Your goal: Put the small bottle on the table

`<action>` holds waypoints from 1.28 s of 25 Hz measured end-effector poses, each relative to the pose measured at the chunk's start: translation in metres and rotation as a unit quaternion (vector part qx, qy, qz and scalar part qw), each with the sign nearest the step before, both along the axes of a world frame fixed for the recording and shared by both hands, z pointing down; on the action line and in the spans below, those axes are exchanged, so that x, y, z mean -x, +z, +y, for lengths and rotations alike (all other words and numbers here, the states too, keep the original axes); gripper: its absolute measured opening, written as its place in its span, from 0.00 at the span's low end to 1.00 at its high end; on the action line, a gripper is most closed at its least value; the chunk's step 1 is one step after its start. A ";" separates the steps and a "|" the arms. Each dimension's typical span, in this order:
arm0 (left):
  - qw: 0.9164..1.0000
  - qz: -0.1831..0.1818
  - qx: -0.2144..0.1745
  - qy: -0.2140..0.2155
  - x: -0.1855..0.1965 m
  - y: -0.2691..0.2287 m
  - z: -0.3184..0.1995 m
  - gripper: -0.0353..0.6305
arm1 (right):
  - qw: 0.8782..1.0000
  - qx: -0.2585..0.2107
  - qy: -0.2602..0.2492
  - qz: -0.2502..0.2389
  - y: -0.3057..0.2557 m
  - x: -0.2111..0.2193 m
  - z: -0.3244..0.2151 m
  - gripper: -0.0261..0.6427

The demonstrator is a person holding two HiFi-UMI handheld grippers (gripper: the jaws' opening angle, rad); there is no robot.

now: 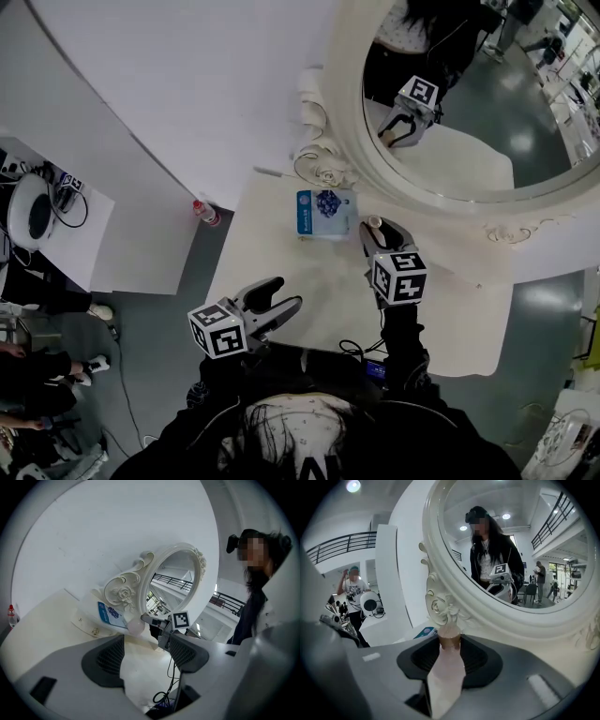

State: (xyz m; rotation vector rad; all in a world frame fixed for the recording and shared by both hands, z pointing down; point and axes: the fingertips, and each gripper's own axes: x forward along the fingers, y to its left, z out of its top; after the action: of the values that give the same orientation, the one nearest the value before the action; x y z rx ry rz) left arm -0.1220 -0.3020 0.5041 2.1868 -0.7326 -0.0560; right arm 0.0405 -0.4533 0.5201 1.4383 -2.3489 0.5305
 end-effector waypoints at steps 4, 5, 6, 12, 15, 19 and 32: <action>1.000 -0.002 0.003 -0.007 0.006 0.001 -0.001 0.51 | 1.000 -0.002 -0.001 0.001 0.003 0.001 -0.001 0.26; 1.000 -0.002 0.004 -0.007 0.006 0.001 -0.002 0.51 | 1.000 -0.004 -0.003 0.004 0.003 0.001 -0.002 0.26; 1.000 -0.001 0.004 -0.007 0.006 0.001 -0.002 0.50 | 1.000 -0.007 -0.005 0.007 0.003 0.001 -0.003 0.26; 1.000 -0.001 0.003 0.006 0.001 0.002 -0.002 0.50 | 0.999 -0.030 -0.015 0.021 0.004 0.001 -0.011 0.26; 1.000 -0.003 0.002 0.009 0.000 0.002 -0.003 0.50 | 0.998 -0.045 -0.020 0.027 0.004 0.002 -0.017 0.26; 1.000 -0.011 -0.002 0.019 -0.003 0.003 -0.002 0.50 | 0.998 -0.056 -0.019 0.024 0.003 0.001 -0.025 0.26; 0.998 -0.042 -0.015 0.053 -0.003 0.002 0.002 0.50 | 0.997 -0.057 0.040 -0.010 -0.009 -0.008 -0.009 0.30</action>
State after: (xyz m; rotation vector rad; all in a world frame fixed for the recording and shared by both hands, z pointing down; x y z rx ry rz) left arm -0.1189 -0.2999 0.5065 2.2644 -0.6656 0.0803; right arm 0.0487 -0.4622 0.5110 1.5911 -2.3804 0.4398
